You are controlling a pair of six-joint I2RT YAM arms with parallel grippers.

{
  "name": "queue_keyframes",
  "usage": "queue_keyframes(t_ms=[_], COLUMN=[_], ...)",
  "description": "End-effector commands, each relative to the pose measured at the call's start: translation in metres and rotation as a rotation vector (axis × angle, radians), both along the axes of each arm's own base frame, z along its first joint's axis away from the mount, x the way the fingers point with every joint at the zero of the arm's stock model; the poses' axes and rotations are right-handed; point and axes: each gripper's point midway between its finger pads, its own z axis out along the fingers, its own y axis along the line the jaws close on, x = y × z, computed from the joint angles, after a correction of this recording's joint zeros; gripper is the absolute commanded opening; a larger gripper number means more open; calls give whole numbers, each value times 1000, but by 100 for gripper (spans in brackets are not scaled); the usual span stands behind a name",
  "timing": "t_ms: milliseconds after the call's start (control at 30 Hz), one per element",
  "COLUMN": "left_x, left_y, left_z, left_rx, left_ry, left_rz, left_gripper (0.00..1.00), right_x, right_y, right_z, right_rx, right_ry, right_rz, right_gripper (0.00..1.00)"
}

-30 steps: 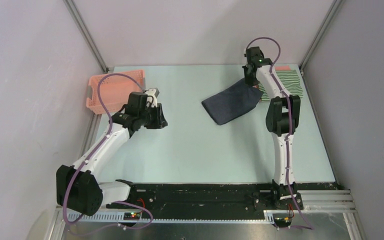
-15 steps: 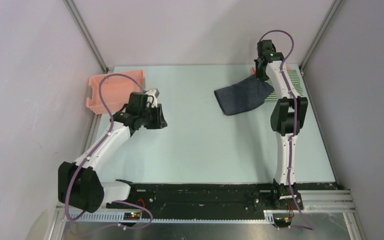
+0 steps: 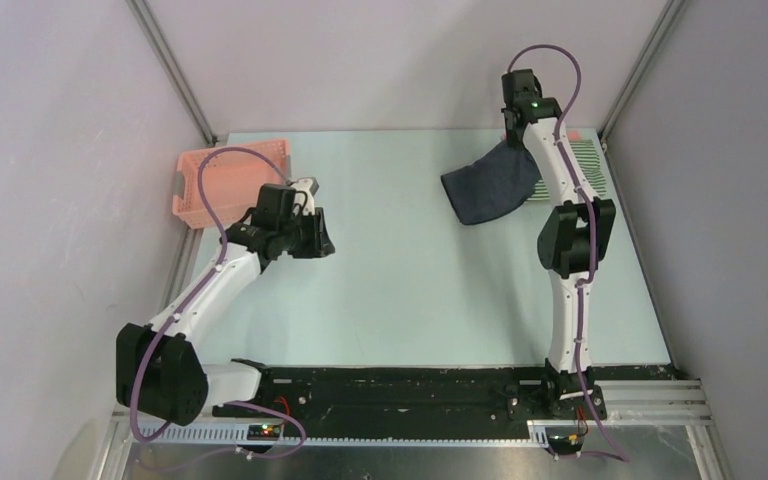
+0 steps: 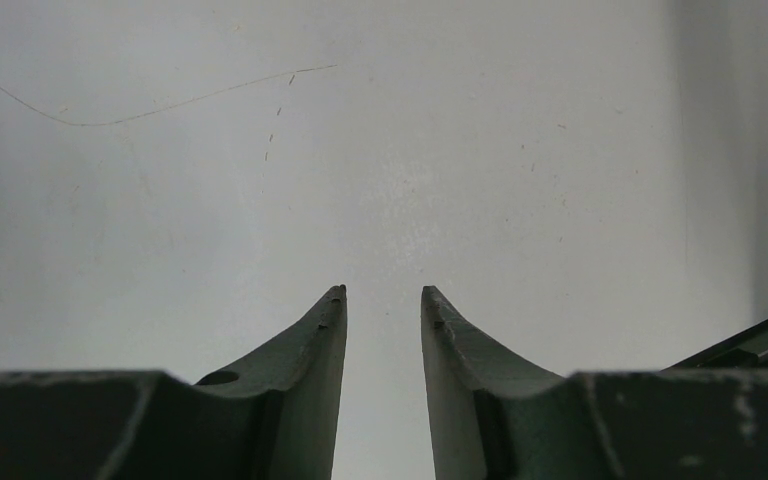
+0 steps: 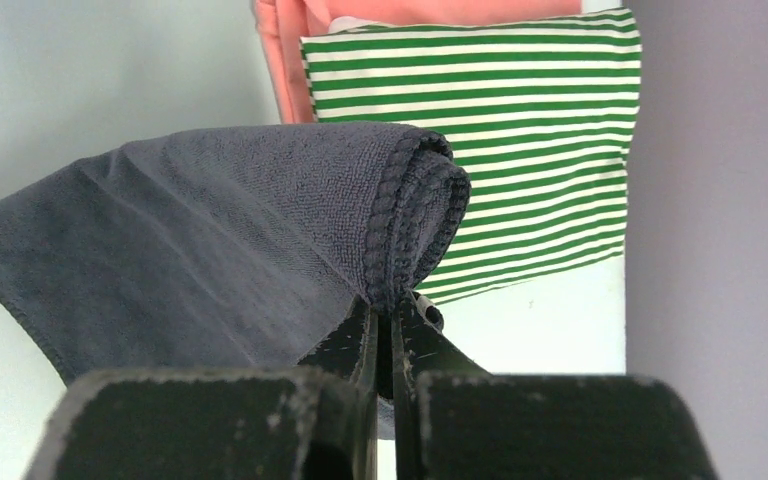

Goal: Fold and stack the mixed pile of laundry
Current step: Place the skirt at the corner of the board.

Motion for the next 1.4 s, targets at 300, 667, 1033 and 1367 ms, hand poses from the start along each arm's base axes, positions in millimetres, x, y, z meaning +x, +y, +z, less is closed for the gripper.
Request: queue_keyframes(t_ms=[300,667,1033,1367], left_x=[3,3,2,3], left_y=[-2,-4,-4,-5], left_z=[12,7,7,5], left_rx=[-15,-20,-21,-17], left_ry=[-44,-21,-21,-14], left_rz=[-29,-33,-34,-37], left_gripper=[39,39,40,40], right_x=[6,3,-3,2], right_y=[-64,-107,-136,-176], right_z=[30,30,63,27], right_rx=[-87,-39,-14,70], right_ry=[-92,-131,-213,-211], right_rz=[-126,-197,-269,-317], right_gripper=[0,0,0,0])
